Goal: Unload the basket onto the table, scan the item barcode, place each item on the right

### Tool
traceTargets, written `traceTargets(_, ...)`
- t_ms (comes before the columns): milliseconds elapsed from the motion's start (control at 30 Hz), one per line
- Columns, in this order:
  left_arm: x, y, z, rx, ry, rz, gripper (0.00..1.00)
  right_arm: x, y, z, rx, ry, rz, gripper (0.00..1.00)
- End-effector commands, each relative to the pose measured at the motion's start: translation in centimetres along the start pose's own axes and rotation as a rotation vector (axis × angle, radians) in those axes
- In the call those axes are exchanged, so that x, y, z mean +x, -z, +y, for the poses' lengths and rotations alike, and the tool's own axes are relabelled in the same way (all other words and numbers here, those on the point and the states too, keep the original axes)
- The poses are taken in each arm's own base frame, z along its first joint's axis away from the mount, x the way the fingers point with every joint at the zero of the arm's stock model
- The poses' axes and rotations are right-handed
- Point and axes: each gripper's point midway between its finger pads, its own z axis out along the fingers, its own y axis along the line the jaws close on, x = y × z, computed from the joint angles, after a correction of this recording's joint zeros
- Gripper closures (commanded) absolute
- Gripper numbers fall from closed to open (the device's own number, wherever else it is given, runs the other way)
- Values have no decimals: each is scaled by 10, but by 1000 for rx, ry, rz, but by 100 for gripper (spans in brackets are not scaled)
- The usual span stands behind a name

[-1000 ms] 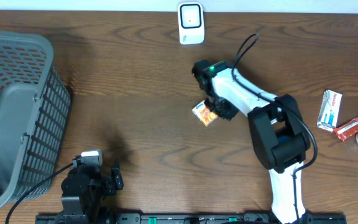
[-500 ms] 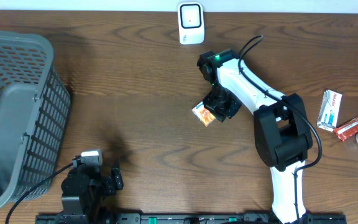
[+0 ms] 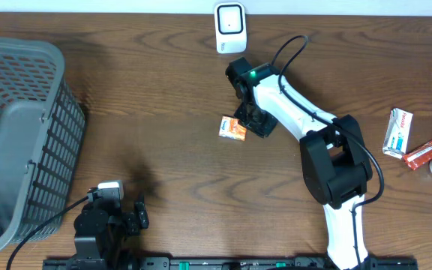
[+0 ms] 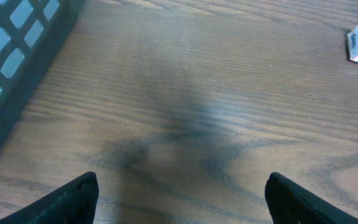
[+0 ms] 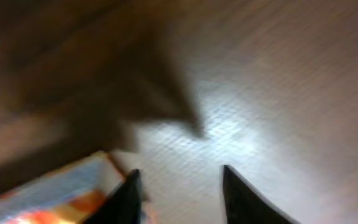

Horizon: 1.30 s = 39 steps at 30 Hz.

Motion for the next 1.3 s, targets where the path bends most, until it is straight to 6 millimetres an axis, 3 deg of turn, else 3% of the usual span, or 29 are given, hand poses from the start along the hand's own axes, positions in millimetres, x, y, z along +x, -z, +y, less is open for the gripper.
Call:
traceTargets(0, 1, -1, 1, -7, 8, 3, 14, -11, 43, -4, -16, 126, -48, 35)
traceTargets(33, 1, -1, 1, -7, 8, 3, 14, -11, 53, 0, -43, 172, -59, 22)
traceTargets(67, 1, -1, 1, -7, 8, 3, 14, -10, 88, 21, -165, 337, -123, 1)
traceTargets(167, 1, -1, 1, -7, 8, 3, 14, 1, 86, 31, -202, 323, -96, 1)
traceTargets(333, 1, -1, 1, -7, 8, 3, 14, 19, 56, 65, -277, 345, -26, 1)
traceTargets(433, 1, -1, 1, -7, 8, 3, 14, 29, 36, 73, -256, 368, -10, 1)
traceTargets(633, 1, -1, 1, -7, 8, 3, 14, 29, 17, 69, -205, 453, -7, 1)
traceTargets(800, 1, -1, 1, -7, 8, 3, 14, 26, 1, 56, -118, 455, -6, 1)
traceTargets(1067, 1, -1, 1, -7, 8, 3, 14, 28, -23, 52, -72, 466, 24, 3)
traceTargets(1133, 1, -1, 1, -7, 7, 3, 14, 26, -30, 49, -55, 461, 30, 8)
traceTargets(1267, 1, -1, 1, -7, 8, 3, 14, 22, -31, 47, -54, 461, 32, 27)
